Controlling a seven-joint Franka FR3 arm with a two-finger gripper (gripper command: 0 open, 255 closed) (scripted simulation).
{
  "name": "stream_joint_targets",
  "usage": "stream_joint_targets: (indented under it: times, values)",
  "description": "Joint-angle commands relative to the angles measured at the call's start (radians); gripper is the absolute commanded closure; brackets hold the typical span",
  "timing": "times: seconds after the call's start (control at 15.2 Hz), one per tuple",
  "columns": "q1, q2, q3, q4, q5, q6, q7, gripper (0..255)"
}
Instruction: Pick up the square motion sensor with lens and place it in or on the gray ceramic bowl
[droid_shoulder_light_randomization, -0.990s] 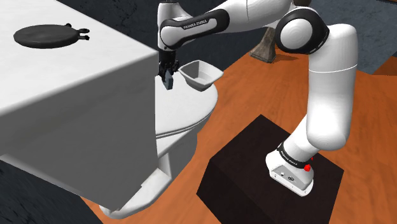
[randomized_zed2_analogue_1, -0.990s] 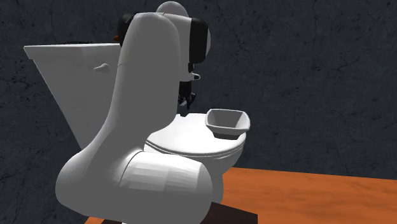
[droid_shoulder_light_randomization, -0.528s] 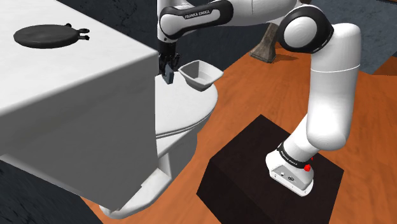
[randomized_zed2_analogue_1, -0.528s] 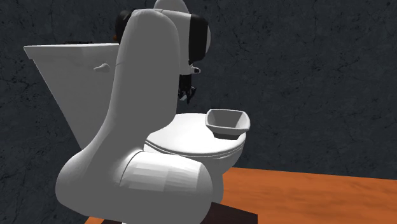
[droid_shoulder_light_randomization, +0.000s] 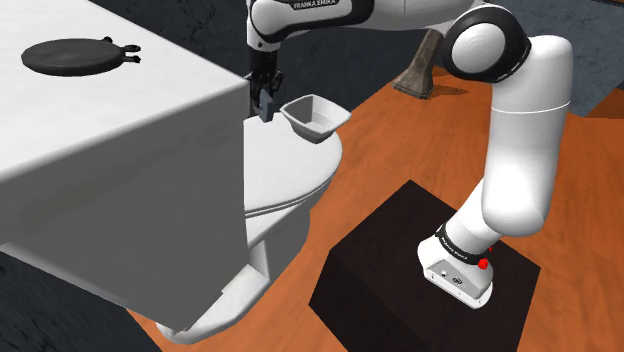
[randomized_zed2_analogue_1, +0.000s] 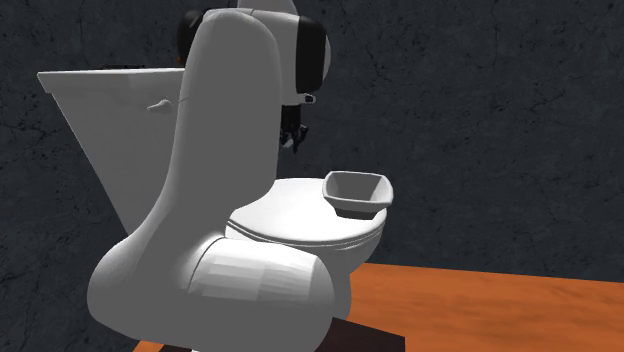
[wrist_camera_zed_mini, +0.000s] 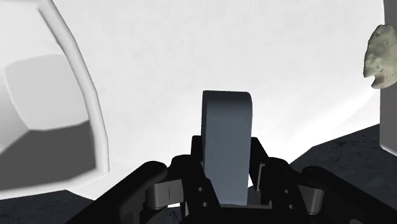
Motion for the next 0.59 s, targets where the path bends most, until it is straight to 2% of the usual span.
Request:
stream_joint_targets:
  times: [0.0, 0.13, 0.53]
  values:
    - [0.0, -0.002, 0.0, 0.026, 0.001, -0.029, -0.001, 255]
    - [0.001, -0.004, 0.001, 0.045, 0.001, -0.049, -0.001, 255]
    - [-0.095, -0.07, -0.027, -0.043, 0.022, -0.028, -0.123, 255]
